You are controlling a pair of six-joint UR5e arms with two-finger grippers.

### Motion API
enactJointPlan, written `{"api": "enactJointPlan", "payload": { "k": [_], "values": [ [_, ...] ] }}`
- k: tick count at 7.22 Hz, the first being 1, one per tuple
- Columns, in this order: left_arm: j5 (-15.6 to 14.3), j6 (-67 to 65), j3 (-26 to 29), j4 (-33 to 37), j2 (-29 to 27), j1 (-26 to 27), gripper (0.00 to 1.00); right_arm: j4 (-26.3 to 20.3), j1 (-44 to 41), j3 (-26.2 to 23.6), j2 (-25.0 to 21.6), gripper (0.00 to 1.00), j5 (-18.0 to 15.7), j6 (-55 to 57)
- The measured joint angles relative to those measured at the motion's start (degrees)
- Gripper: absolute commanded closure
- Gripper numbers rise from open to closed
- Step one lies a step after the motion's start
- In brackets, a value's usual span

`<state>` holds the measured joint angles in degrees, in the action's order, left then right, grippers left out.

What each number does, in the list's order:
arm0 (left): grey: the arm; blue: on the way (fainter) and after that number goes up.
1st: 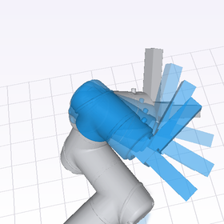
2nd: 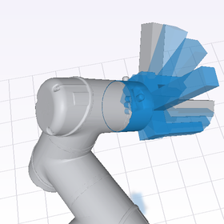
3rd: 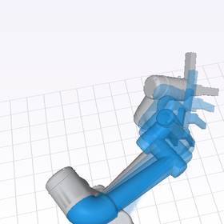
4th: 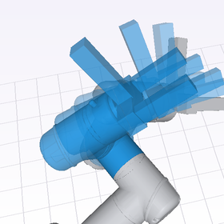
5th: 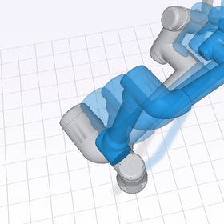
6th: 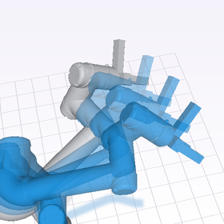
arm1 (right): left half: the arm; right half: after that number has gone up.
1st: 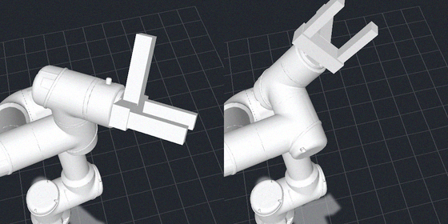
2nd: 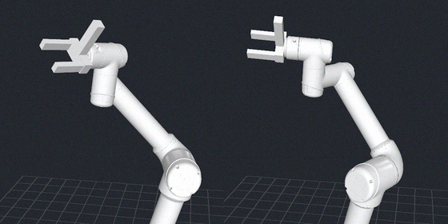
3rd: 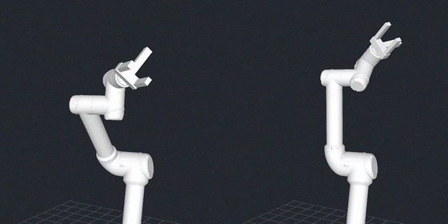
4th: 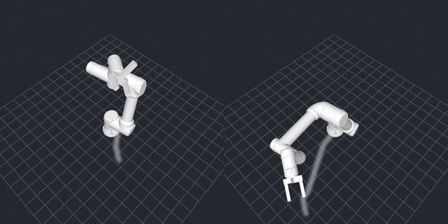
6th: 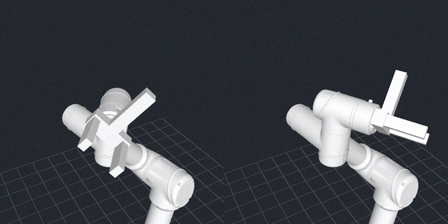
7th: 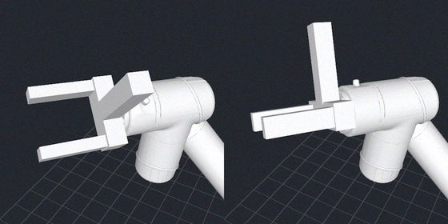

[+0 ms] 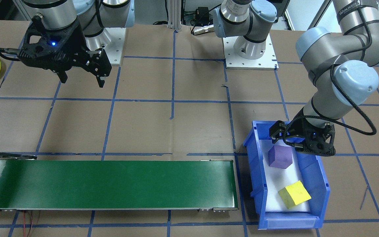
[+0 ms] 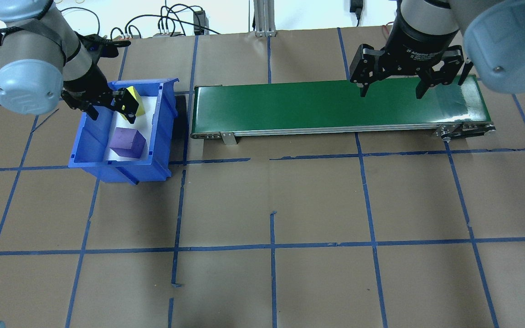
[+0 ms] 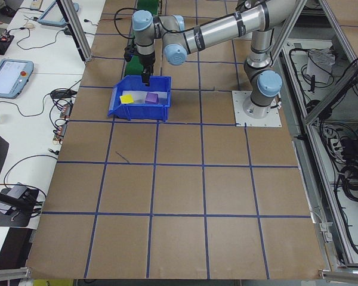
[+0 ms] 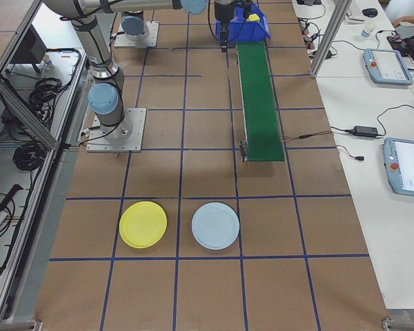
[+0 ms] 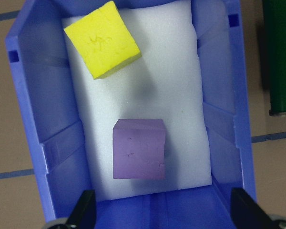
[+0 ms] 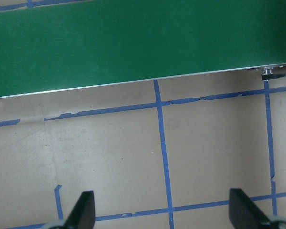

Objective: Move block left to right into plate

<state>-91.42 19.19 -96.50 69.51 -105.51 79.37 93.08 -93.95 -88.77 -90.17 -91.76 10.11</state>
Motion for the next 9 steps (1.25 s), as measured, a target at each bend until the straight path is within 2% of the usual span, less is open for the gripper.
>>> {"api": "enactJointPlan", "payload": {
  "k": [3,5,9],
  "values": [
    [-1.05,0.39,-2.95,-4.41,-2.91,-0.14,0.00,0.04,0.00,0.00,0.00,0.00,0.00,0.00],
    [-2.66,0.39,-2.94,-5.77,-4.40,-0.28,0.00,0.01,0.00,0.00,-0.01,0.00,0.00,0.00],
    [-2.98,0.36,-2.24,-7.89,-6.15,-0.31,0.00,0.00,0.00,0.00,-0.01,0.00,0.00,0.00]
  ]
}}
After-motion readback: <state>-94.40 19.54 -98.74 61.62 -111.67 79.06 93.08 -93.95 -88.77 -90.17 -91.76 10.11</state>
